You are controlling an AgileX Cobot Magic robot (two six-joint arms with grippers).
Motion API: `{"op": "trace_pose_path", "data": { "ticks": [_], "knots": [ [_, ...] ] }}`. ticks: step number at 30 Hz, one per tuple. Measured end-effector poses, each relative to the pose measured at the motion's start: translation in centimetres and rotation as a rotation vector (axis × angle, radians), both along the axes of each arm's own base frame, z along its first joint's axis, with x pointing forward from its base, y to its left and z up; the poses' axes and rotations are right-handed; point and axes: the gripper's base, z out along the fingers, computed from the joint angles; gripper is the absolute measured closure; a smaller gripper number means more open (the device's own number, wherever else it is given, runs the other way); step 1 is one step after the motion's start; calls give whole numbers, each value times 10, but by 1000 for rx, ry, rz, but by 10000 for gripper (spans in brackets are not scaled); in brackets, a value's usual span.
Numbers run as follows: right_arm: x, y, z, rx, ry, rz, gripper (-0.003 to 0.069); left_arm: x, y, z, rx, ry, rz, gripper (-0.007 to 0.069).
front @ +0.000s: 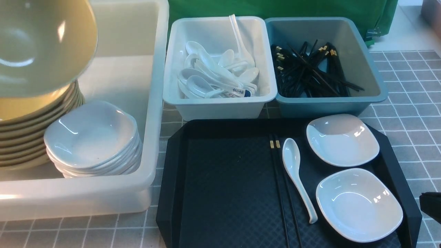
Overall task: On grey table put chopsticks spoon bowls plates into blue grey white boxes.
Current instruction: 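Place the tan bowl onto the bowl stack in the left bin with the left gripper, then reach for and grasp the small white dish on the black tray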
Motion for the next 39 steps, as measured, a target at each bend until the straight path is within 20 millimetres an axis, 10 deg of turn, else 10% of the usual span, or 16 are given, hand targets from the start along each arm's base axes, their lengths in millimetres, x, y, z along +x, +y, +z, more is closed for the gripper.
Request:
{"op": "trace_pose_path", "data": {
  "ticks": [15,23,33,39],
  "knots": [
    [-1,0,-4,9,12,-2,613,5,19,-22,104,29,108,369],
    [0,0,-10,26,13,-26,613,-30,-9,17,141,-72,77,181],
    [10,1,-25,52,118,-70,571,-65,-101,57,264,-244,-299,416],
    [47,8,-21,-20,282,-21,400,-120,-161,58,270,-320,-657,620]
  ]
}}
